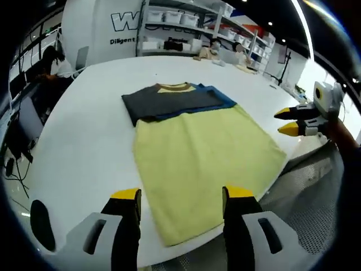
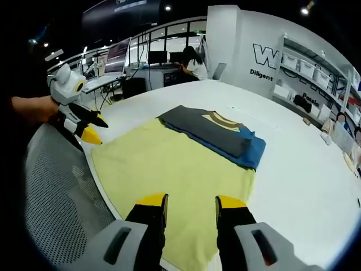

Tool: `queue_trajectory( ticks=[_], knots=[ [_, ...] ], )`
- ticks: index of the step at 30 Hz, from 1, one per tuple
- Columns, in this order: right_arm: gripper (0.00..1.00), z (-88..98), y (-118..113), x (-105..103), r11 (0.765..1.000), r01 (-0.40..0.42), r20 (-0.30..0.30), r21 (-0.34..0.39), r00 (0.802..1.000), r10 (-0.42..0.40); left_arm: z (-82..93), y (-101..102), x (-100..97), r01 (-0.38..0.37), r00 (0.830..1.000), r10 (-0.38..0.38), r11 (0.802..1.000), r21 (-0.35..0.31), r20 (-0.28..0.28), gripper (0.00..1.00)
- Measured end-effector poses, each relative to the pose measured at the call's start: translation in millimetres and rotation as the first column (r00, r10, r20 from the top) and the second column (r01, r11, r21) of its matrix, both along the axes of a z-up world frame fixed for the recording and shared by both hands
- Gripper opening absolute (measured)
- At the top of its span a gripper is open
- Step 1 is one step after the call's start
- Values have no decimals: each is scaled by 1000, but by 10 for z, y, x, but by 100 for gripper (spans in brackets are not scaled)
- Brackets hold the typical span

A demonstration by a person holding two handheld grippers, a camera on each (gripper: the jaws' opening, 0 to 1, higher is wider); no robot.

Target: Fold the garment on the visible template until the final outline fits inside the template.

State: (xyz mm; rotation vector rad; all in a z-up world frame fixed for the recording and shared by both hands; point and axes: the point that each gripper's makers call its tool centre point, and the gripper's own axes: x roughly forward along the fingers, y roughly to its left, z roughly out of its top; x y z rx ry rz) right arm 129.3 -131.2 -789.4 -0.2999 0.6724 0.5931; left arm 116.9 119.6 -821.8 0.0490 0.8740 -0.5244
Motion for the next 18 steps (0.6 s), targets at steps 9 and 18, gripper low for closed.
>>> queue_trajectory(
  ticks=[9, 18],
  knots=[
    [30, -214, -240, -153, 992, 5, -110, -125, 994, -18, -139, 79, -123, 28, 996, -22, 998, 61, -91, 50],
    [28, -466, -585, -375, 979, 10, -255, -201, 965, -62, -281, 204, -219, 45, 987, -28, 993, 105, -158, 43]
  ],
)
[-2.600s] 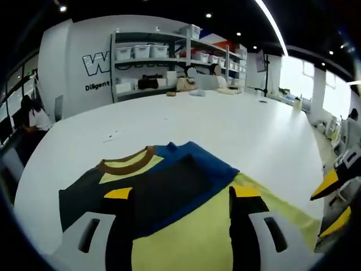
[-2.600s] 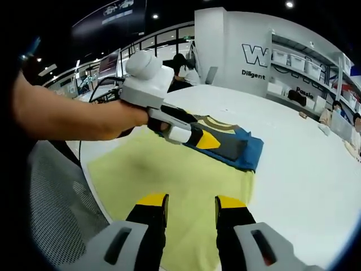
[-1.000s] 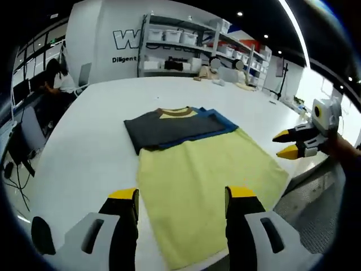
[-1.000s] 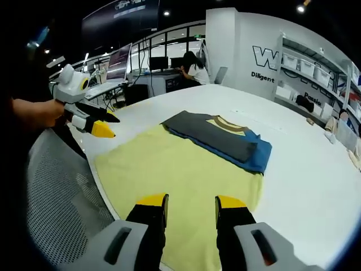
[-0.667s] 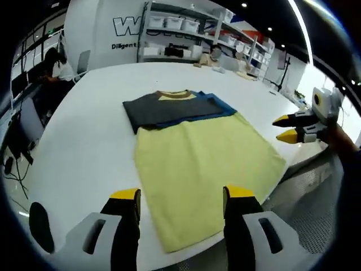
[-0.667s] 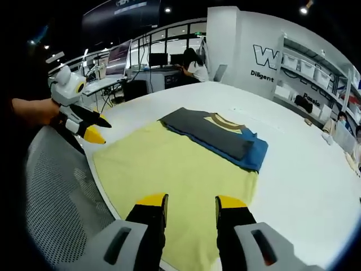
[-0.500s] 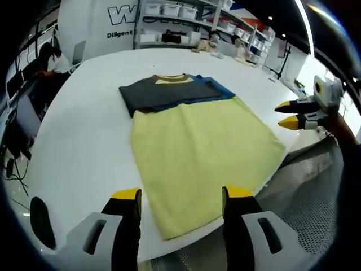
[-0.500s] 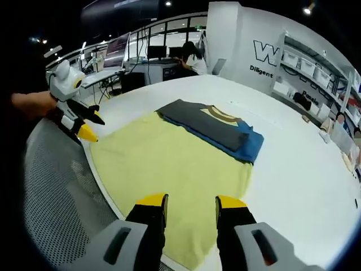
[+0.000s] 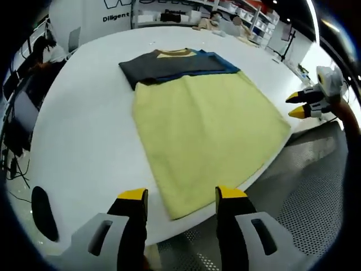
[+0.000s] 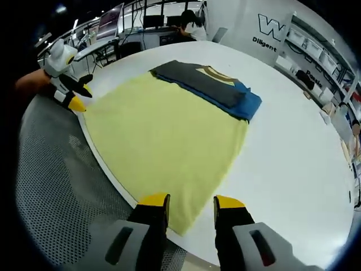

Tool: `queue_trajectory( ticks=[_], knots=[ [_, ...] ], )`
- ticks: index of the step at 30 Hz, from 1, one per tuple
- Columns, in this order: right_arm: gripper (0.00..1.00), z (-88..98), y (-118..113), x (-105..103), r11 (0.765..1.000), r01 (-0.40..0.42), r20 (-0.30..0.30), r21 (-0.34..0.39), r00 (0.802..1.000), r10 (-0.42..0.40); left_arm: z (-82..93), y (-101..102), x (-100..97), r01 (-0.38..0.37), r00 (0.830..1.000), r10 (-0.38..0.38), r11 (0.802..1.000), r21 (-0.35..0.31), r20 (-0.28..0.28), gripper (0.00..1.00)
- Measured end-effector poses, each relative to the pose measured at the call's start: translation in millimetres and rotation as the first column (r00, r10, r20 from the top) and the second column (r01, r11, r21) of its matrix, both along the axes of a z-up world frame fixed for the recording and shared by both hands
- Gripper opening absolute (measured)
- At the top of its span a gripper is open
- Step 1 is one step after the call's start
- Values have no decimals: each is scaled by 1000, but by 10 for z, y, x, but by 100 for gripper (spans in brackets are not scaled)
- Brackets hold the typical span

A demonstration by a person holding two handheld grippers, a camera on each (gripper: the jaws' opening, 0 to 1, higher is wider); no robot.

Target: Fold the garment on the visible template until the final outline fits inside the template.

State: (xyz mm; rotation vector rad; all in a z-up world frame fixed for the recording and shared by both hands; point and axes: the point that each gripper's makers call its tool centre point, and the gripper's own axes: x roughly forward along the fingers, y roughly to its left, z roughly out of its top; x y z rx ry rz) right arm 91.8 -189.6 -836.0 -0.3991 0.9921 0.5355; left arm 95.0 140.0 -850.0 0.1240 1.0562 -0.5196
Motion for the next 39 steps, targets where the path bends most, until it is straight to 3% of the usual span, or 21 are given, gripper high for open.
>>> queue_trajectory(
  ticks=[2, 8, 16, 30, 39],
  knots=[
    [26, -74, -62, -78, 1000, -2, -46, -14, 999, 2, -29, 7, -16, 2, 1000, -2, 1000, 2, -13, 43],
    [20, -191, -135, -189, 1000, 15, -103, -12, 995, -17, -75, 40, -32, 8, 1000, -8, 1000, 14, -29, 42],
    [21, -374, -129, -250, 1000, 5, -166, -28, 986, -9, -110, 26, -75, 21, 999, -20, 1000, 17, -49, 41],
    [21, -387, -96, -239, 999, 44, -178, 2, 983, -43, -165, 96, -47, 22, 998, -20, 999, 25, -62, 34],
    [20, -340, -73, -246, 999, 41, -166, 1, 985, -40, -191, 136, -71, 34, 996, -30, 998, 49, -87, 14]
  ],
)
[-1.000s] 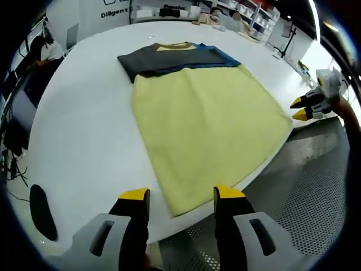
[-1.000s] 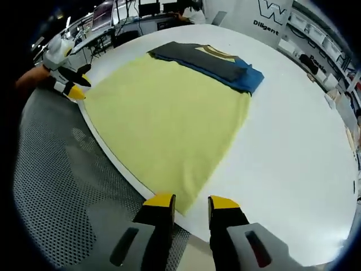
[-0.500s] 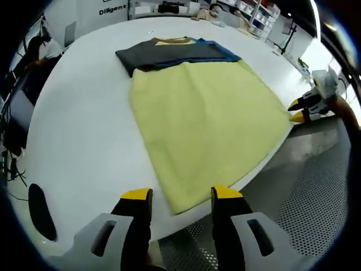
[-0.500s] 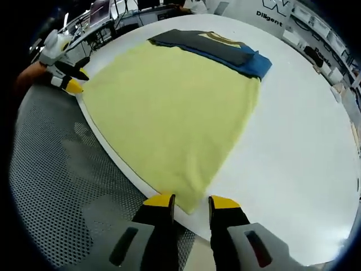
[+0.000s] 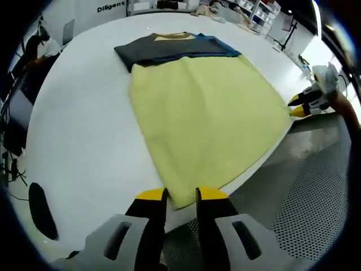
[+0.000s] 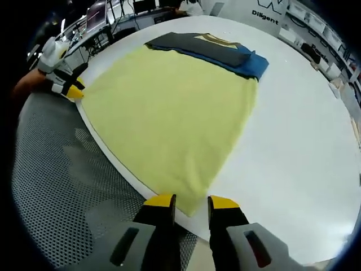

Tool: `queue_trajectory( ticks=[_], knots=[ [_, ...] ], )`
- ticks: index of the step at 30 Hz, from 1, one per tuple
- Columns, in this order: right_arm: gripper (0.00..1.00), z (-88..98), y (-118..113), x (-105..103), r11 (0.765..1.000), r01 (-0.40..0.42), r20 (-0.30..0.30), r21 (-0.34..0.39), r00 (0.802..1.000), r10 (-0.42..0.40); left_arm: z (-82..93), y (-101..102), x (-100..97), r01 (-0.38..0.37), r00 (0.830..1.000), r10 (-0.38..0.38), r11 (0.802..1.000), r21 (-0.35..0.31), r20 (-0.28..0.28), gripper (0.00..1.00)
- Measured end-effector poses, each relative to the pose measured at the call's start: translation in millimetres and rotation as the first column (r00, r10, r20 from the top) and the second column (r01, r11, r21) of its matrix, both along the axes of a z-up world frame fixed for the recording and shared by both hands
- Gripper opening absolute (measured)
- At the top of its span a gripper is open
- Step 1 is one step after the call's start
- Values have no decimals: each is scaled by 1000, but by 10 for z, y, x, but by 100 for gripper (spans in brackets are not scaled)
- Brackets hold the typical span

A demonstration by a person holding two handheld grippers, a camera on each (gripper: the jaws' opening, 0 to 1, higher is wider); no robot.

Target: Fold the garment on the visible template until the final outline fits inside the template.

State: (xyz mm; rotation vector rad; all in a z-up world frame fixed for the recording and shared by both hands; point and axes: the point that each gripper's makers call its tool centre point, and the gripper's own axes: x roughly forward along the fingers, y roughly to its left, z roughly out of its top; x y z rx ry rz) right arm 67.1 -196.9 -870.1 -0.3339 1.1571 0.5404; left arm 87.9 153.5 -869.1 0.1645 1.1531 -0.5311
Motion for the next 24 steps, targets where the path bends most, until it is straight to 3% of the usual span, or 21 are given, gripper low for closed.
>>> queue_trajectory(
  ticks=[9, 15, 24],
  knots=[
    [19, -41, -76, 53, 1000, 19, -1, -3, 1000, -19, -18, -8, -21, 20, 1000, -20, 1000, 3, -8, 1],
    [18, -93, -56, 65, 1000, 29, -13, 5, 999, -29, -28, -11, -22, 25, 1000, -25, 1000, 3, -10, 1],
    [2, -91, -29, 22, 1000, 0, -28, -5, 1000, 0, -5, -55, -56, 29, 1000, -29, 1000, -2, -10, 0]
  ],
)
